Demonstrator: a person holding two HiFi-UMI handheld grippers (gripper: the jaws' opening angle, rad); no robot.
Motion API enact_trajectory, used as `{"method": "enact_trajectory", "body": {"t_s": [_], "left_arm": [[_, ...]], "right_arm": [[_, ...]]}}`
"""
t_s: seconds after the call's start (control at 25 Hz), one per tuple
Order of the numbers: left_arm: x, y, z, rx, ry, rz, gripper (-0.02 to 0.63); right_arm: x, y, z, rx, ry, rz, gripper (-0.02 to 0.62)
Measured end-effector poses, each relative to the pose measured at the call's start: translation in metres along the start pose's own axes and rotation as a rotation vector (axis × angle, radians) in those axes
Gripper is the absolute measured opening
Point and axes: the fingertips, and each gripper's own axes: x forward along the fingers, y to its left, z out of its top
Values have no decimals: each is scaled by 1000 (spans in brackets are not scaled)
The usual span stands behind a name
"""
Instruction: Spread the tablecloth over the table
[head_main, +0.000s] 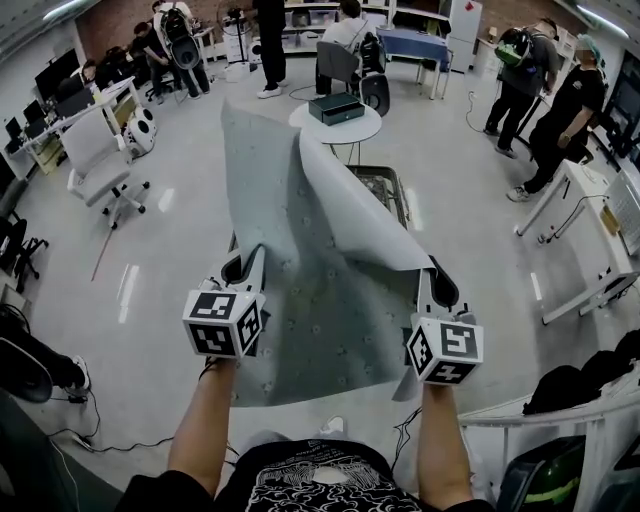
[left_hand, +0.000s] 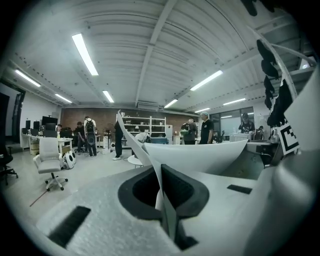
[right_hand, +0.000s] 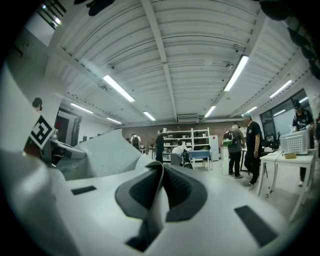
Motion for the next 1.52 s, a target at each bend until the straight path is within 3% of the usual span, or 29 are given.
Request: {"method": "enact_trajectory", "body": {"t_s": [0.48,0.96,1.24,1.52], "left_arm": [[63,10,8,7,12,53,8],[153,80,-8,-7,61,34,8],[209,122,-35,-29,116,-2,8],[234,151,-61,-49,173,-25,9]], "right_arm": [[59,-34,-12,3,14,49,8],[159,-25,-41,2,83,28,6],[214,-23,-67,-26,142,-2,6],[243,-27,-85,-66,187,-18,8]]}}
